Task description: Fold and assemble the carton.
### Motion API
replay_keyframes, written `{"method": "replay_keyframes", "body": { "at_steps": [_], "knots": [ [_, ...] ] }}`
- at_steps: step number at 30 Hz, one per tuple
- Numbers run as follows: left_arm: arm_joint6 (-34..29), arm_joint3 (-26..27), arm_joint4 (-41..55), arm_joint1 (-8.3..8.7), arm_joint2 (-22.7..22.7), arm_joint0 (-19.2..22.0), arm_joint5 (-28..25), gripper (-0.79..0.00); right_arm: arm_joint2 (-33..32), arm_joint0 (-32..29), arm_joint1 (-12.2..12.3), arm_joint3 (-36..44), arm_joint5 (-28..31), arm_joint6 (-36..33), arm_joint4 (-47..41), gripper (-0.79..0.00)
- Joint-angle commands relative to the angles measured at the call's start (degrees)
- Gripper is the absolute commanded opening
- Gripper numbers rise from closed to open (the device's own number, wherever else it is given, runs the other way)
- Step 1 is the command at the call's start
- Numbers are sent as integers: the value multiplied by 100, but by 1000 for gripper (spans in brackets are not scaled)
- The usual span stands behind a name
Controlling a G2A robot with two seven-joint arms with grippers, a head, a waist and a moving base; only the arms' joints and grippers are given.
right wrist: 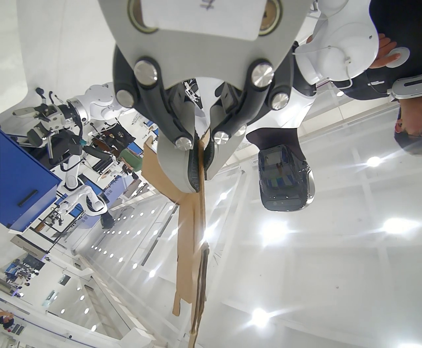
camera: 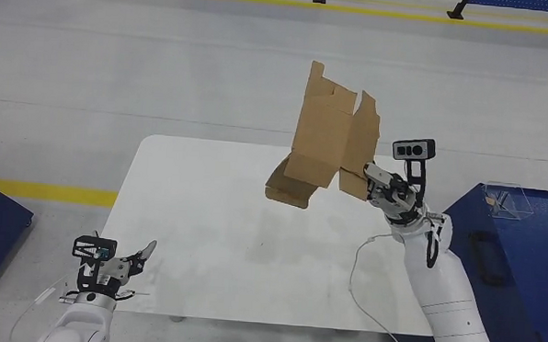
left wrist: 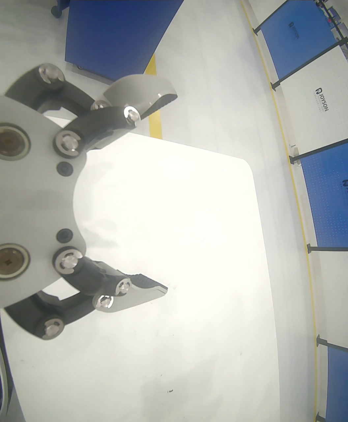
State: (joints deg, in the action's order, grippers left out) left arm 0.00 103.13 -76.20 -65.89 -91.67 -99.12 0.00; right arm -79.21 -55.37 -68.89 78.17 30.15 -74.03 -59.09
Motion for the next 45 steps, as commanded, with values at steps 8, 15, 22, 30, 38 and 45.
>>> {"method": "replay_keyframes", "body": {
  "at_steps": [8, 15, 22, 30, 38, 45],
  "knots": [
    [0, 0, 0, 0, 0, 0, 0, 0, -670, -232, 89, 1186, 1858, 1846, 2963, -785],
    [0, 0, 0, 0, 0, 0, 0, 0, -1416, -339, 66, 2192, 2785, 3876, 6976, -785],
    [0, 0, 0, 0, 0, 0, 0, 0, -1477, -813, 26, 2929, 2785, 7731, 11369, -785],
    [0, 0, 0, 0, 0, 0, 0, 0, -1482, -1118, 130, 2634, 1532, 12223, 16167, -785],
    [0, 0, 0, 0, 0, 0, 0, 0, -1430, -1209, 360, 2532, 52, 13671, 18693, -785],
    [0, 0, 0, 0, 0, 0, 0, 0, -1267, -1409, 516, 2565, -1335, 13891, 20471, -785]
  ]
}}
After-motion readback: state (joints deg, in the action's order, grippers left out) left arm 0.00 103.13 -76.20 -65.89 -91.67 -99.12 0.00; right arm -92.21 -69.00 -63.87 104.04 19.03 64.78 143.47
